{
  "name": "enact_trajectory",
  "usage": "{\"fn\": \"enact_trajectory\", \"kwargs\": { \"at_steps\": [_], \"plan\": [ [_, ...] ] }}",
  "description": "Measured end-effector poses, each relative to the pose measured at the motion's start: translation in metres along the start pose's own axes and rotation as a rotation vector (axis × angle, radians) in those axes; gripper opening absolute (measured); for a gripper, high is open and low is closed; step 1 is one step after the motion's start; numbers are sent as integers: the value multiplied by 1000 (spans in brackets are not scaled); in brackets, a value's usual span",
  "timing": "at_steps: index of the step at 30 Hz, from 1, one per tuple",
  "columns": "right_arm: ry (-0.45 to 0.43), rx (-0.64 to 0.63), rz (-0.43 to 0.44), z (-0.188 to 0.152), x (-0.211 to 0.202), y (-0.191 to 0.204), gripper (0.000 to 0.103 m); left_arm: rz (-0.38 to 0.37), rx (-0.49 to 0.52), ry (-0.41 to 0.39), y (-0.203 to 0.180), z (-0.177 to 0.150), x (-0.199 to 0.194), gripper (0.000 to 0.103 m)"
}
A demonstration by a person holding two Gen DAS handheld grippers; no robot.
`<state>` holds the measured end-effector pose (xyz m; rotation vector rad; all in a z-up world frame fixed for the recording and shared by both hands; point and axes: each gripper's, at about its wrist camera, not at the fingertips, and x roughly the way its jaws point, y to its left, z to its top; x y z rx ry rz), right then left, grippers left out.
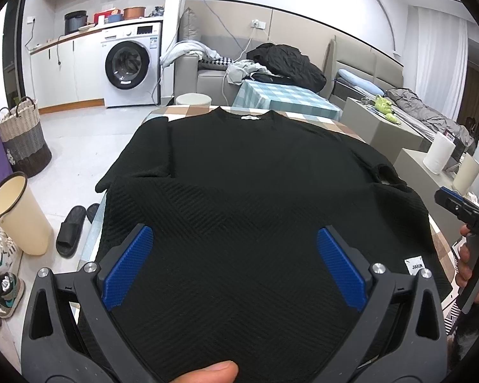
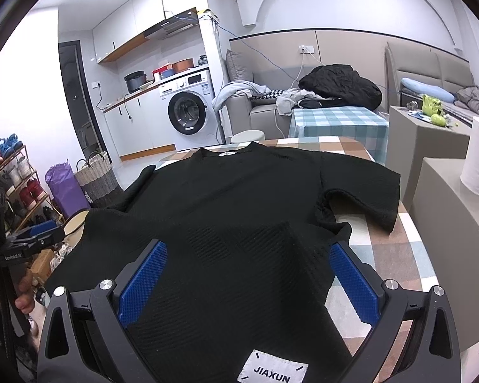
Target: Fold small clothes
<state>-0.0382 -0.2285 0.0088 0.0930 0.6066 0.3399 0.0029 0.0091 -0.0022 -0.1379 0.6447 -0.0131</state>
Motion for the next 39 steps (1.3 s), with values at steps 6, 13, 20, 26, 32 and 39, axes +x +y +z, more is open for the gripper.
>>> {"fn": "enact_trajectory", "kwargs": {
  "at_steps": [6, 13, 20, 26, 32, 39],
  "plan": [
    [18, 62, 18, 1, 2, -6, 103, 16, -23, -1, 11, 4, 7, 102],
    [20, 122, -70, 13, 6, -23, 103, 15, -65, 18, 26, 18, 28, 102],
    [36, 311, -122, 32, 16, -68, 103, 36, -85, 30, 39, 40, 53, 102],
    [103, 498, -65, 42, 42, -109, 90, 56, -118, 32, 54, 61, 75, 102],
    [153, 710, -26, 38, 67, -149, 85, 53, -93, 25, 57, 79, 97, 102],
    [173, 912, -59, 27, 92, -194, 80, 36, -60, 50, 48, 93, 124, 102]
  ]
}}
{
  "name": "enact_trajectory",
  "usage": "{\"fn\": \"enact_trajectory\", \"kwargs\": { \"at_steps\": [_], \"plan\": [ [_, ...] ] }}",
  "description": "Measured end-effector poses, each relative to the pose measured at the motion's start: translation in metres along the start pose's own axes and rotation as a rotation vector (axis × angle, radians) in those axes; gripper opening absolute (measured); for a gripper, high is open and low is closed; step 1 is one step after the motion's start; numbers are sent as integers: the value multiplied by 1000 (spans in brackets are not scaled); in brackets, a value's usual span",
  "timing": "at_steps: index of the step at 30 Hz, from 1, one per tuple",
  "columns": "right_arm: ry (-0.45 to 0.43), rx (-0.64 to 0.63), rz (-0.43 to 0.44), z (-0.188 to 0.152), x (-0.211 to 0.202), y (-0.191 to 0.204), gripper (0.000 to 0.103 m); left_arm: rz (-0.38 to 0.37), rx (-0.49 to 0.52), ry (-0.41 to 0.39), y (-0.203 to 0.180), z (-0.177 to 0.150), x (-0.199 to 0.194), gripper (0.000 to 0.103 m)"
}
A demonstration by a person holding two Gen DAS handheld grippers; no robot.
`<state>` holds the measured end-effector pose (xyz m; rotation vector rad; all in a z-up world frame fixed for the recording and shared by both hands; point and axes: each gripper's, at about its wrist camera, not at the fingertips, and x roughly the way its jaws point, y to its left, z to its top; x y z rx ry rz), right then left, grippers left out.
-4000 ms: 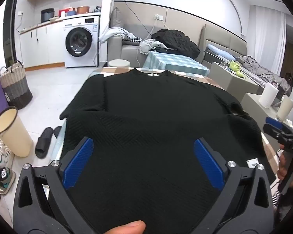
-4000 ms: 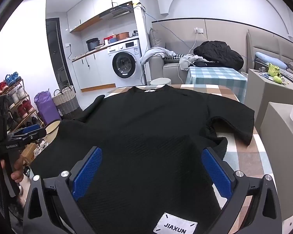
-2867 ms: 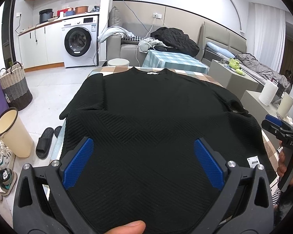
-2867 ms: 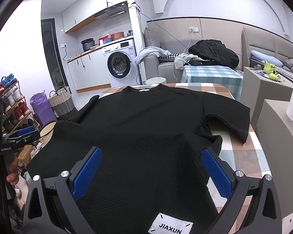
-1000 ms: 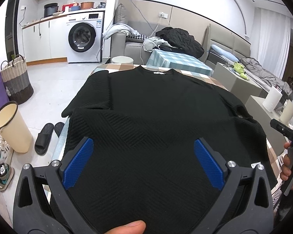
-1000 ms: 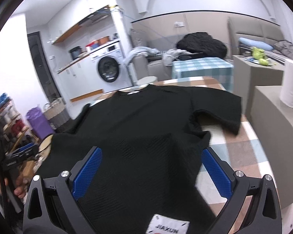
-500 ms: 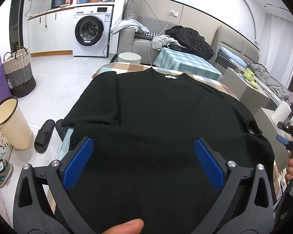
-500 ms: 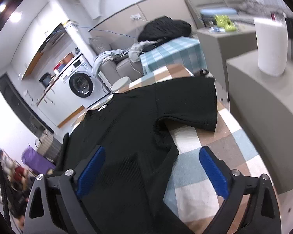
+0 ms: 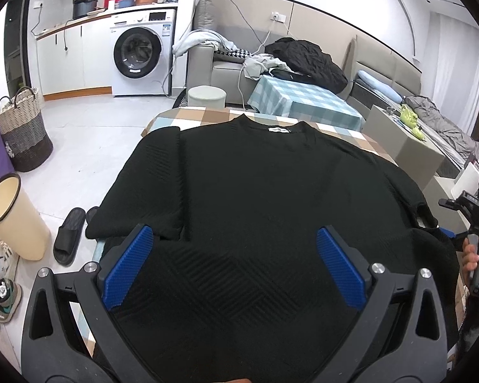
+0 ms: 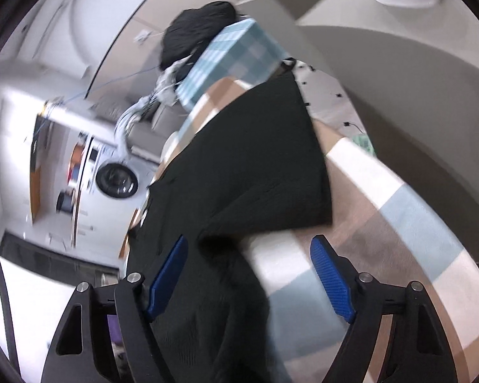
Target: Fold small clothes
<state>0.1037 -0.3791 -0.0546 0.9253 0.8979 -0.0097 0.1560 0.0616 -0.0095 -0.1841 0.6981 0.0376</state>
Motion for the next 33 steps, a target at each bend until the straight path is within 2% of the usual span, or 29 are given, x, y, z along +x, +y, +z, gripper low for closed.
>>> {"fn": "enact_trajectory", "kwargs": {
  "at_steps": [6, 9, 12, 14, 16, 20, 23, 25, 28, 30, 33],
  "plan": [
    [-20, 37, -68, 17, 9, -7, 76, -15, 0, 14, -8, 8, 23, 102],
    [-61, 31, -124, 26, 7, -7, 74, -28, 6, 19, -13, 11, 33, 102],
    [-72, 13, -203, 36, 11, -8, 51, -34, 19, 22, -17, 11, 40, 102],
    [-79, -7, -261, 39, 12, -8, 29, -36, 25, 20, -18, 12, 42, 102],
    [-92, -14, -302, 43, 12, -10, 18, -37, 23, 17, -18, 12, 44, 102],
    [-131, -20, -312, 52, 15, -12, 10, -37, 10, 17, -13, 12, 49, 102],
    [-175, -69, -287, 54, 13, 3, 8, -37, 6, 18, -9, 7, 45, 102],
    [-217, -148, -266, 54, 14, 29, 8, -34, 9, 17, -9, 6, 45, 102],
    [-247, -291, -161, 46, 12, 76, 7, -32, 11, 13, -7, 6, 44, 102],
    [-209, -397, -80, 37, 17, 108, 7, -33, 12, 10, -7, 6, 44, 102],
    [-76, -593, 63, 3, 39, 159, 7, -26, 11, 5, -5, 6, 42, 102]
  ]
}}
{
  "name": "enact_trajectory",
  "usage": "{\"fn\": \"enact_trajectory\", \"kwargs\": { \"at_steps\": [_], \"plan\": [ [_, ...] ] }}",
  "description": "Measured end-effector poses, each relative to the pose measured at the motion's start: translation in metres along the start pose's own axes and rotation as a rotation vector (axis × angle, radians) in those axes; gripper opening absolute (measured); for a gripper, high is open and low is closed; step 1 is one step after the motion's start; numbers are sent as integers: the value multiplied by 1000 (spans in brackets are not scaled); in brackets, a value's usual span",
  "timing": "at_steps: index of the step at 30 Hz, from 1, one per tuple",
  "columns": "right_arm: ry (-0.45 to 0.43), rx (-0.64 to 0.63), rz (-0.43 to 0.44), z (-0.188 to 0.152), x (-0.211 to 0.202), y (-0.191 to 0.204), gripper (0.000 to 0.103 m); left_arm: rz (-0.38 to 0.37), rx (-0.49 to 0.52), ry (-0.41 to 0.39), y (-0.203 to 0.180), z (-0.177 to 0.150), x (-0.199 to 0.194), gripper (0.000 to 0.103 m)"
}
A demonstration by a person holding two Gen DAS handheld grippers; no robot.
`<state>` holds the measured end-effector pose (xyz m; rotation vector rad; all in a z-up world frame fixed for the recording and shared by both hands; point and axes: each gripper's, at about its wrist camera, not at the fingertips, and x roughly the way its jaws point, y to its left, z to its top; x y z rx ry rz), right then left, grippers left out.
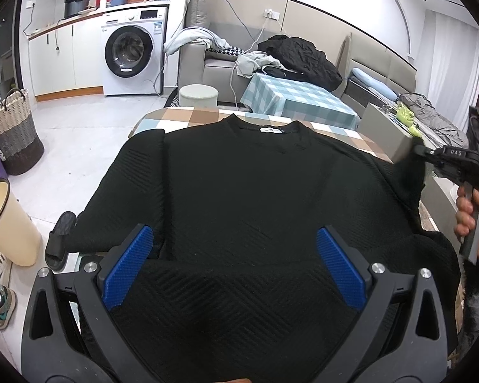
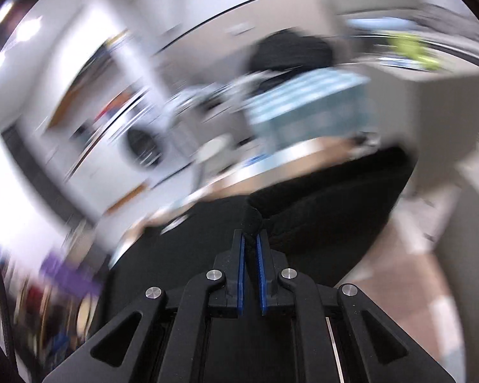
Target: Fold small clothes
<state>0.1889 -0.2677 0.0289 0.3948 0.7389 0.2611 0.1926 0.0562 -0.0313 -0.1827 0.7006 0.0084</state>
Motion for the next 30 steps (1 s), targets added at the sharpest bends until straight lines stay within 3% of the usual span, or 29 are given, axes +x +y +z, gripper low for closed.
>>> {"fn": "enact_trajectory", "kwargs": {
  "at_steps": [3, 5, 7, 11, 15, 18, 20, 22, 30],
  "plan": [
    [131, -133, 108, -20, 24, 42, 7, 7, -14, -6, 5, -1, -2, 102],
    [235, -186, 120, -37, 42, 56, 16, 12, -25, -3, 9, -2, -2, 102],
    [279, -168, 120, -46, 50, 56, 25, 22, -37, -1, 15, -3, -1, 102],
    [303, -86, 30, -56, 58, 34, 28, 43, -73, 8, 30, -5, 1, 102],
    [392, -33, -96, -73, 73, 16, 28, 83, -110, 11, 47, -6, 2, 102],
    [387, -64, -67, -70, 69, 22, 29, 95, -161, 14, 64, -8, 1, 102],
    [335, -74, -9, -65, 58, 28, 46, 105, -184, 10, 72, -9, -1, 102],
    [301, -109, -39, -63, 56, 37, 47, 112, -191, 8, 76, -10, -3, 102],
    [350, -189, -165, -72, 91, 64, 47, 101, -149, 21, 66, -13, -6, 102]
  ]
}}
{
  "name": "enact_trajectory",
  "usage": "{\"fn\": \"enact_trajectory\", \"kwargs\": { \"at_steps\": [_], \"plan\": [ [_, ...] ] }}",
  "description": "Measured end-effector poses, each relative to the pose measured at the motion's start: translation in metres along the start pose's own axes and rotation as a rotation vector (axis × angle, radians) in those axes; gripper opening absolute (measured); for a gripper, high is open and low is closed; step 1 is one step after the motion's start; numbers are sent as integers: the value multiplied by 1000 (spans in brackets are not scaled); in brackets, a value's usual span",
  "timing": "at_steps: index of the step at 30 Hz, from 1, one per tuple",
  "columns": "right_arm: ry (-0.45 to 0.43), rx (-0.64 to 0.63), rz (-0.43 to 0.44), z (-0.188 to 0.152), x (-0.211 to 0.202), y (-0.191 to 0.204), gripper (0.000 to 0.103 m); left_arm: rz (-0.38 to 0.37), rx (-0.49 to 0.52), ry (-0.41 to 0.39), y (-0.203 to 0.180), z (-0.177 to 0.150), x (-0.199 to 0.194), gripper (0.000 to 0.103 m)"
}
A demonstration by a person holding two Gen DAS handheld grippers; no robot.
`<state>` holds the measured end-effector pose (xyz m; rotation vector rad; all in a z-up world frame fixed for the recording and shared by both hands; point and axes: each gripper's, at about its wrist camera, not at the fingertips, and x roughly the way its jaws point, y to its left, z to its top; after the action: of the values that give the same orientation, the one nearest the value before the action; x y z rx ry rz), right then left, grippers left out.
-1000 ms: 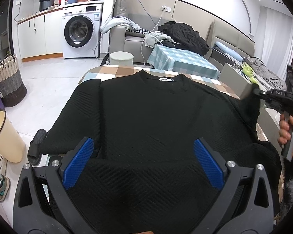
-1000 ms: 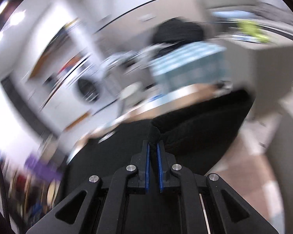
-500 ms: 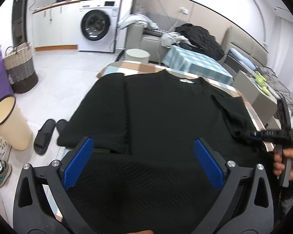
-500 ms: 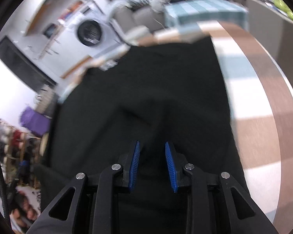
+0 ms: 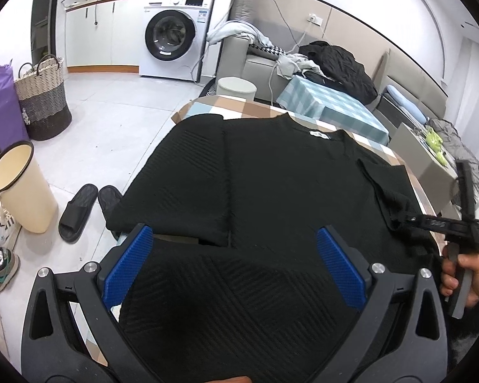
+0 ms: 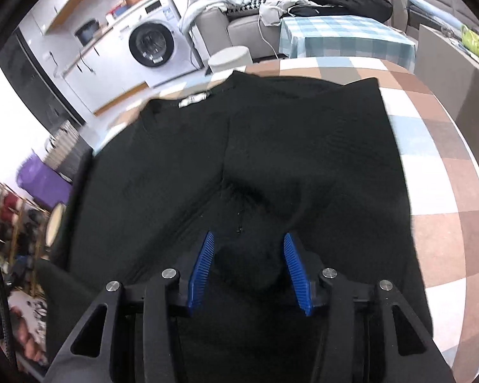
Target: Fold small clothes
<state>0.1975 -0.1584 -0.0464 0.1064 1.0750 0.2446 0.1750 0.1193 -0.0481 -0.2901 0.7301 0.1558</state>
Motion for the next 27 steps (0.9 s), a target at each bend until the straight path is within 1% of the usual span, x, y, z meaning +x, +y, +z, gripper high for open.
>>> {"fn": "enact_trajectory", "kwargs": {
  "at_steps": [1, 3, 4, 5, 7, 8, 9, 10, 12, 13, 14, 15, 17, 19, 20, 21, 22, 23, 24, 25, 26, 27],
  "plan": [
    [7, -19, -31, -3, 3, 0, 47, 0, 6, 1, 0, -1, 0, 102],
    [25, -44, -82, -9, 12, 5, 42, 1, 12, 5, -4, -3, 0, 102],
    [5, -67, -108, -12, 9, 7, 27, 3, 13, 6, -4, -4, 0, 102],
    [5, -79, -119, -14, 8, 7, 13, 3, 12, 7, -4, -5, -1, 102],
    [-24, -63, -87, -17, 0, 2, 7, 2, 12, 6, -5, -5, -1, 102],
    [-48, -54, -63, -18, -5, 0, 6, 4, 13, 5, -4, -6, -2, 102],
    [-101, -45, -3, -19, -16, -2, 6, 6, 14, 4, -4, -5, -1, 102],
    [-135, -52, 40, -20, -22, 0, 6, 9, 13, 4, -6, -5, 0, 102],
    [-149, -74, 108, -22, -29, 3, 6, 11, 5, 3, -5, -6, 1, 102],
    [-115, -74, 192, -22, -25, 6, 19, 11, -1, 2, -5, -7, 1, 102],
    [-74, -78, 220, -22, -21, 8, 36, 12, -7, 3, -5, -7, 1, 102],
    [-50, -81, 220, -23, -18, 9, 37, 15, -11, 2, -4, -7, 1, 102],
    [-80, -89, 218, -26, -23, 9, 37, 20, -21, 1, -2, -7, -1, 102],
    [-134, -59, 246, -26, -32, 4, 37, 29, -34, 1, 3, -6, -2, 102],
    [-149, -43, 229, -24, -33, 1, 38, 40, -46, -2, 6, -6, -3, 102],
    [-158, -32, 193, -25, -32, 1, 38, 46, -65, -6, 10, -6, -3, 102],
    [-151, -23, 152, -26, -27, 1, 38, 45, -80, -7, 15, -6, -5, 102],
    [-121, -24, 147, -28, -21, -2, 38, 41, -111, -5, 21, -6, -5, 102],
    [-55, -19, 144, -28, -8, -1, 38, 40, -132, -3, 27, -6, -6, 102],
    [-10, -10, 143, -30, 0, 0, 38, 37, -163, 3, 34, -6, -6, 102],
    [0, 0, 144, -32, 2, 0, 38, 26, -200, 11, 42, -7, -7, 102],
    [-13, 8, 148, -33, -1, -1, 38, 15, -220, 12, 49, -8, -8, 102]
  ]
}}
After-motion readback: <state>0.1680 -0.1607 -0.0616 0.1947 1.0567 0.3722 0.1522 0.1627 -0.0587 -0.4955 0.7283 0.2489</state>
